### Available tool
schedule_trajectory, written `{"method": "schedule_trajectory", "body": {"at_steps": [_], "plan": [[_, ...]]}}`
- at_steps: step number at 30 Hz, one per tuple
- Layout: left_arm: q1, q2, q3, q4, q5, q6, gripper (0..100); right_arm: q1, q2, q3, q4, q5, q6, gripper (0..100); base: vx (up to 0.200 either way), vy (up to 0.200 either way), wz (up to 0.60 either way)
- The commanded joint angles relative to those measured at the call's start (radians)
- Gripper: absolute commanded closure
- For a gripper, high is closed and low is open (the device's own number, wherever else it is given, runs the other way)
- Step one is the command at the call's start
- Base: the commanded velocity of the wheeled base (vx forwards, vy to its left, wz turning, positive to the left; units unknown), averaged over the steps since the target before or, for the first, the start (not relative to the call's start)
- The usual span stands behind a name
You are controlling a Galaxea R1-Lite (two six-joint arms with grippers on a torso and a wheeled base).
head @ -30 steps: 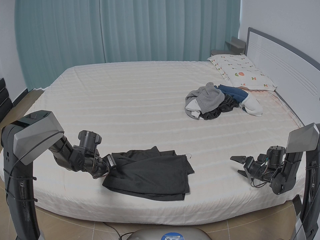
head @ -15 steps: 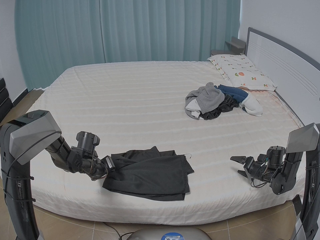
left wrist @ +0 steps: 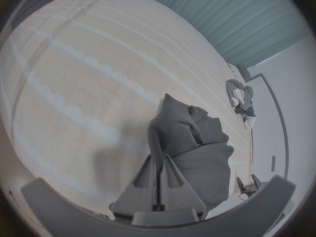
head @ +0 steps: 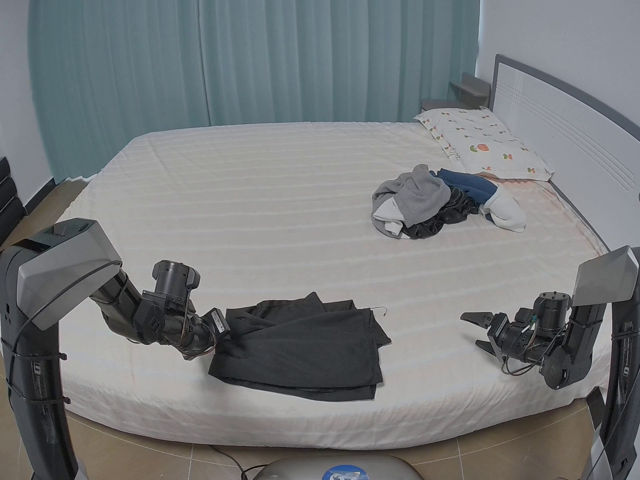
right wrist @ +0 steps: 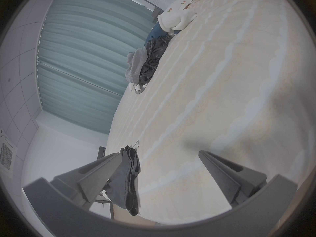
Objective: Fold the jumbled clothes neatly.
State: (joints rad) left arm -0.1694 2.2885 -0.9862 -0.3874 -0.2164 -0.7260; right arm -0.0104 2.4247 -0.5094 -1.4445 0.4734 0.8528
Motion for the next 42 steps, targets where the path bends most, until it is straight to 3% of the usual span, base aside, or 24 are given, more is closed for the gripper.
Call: {"method": "schedule_trajectory", "body": {"at_steps": [1, 42], "plan": [[0.004, -0.006, 0.003, -0.001, 0.000, -0.001, 100, 0.000, 0.001, 0.000, -0.001, 0.001, 0.000, 0, 0.000, 0.200, 0.00], [0.059, -0.012, -0.002, 0.010, 0.005, -0.027, 100, -0.002, 0.004, 0.003, -0.017, 0.001, 0.000, 0, 0.000, 0.200, 0.00]]}}
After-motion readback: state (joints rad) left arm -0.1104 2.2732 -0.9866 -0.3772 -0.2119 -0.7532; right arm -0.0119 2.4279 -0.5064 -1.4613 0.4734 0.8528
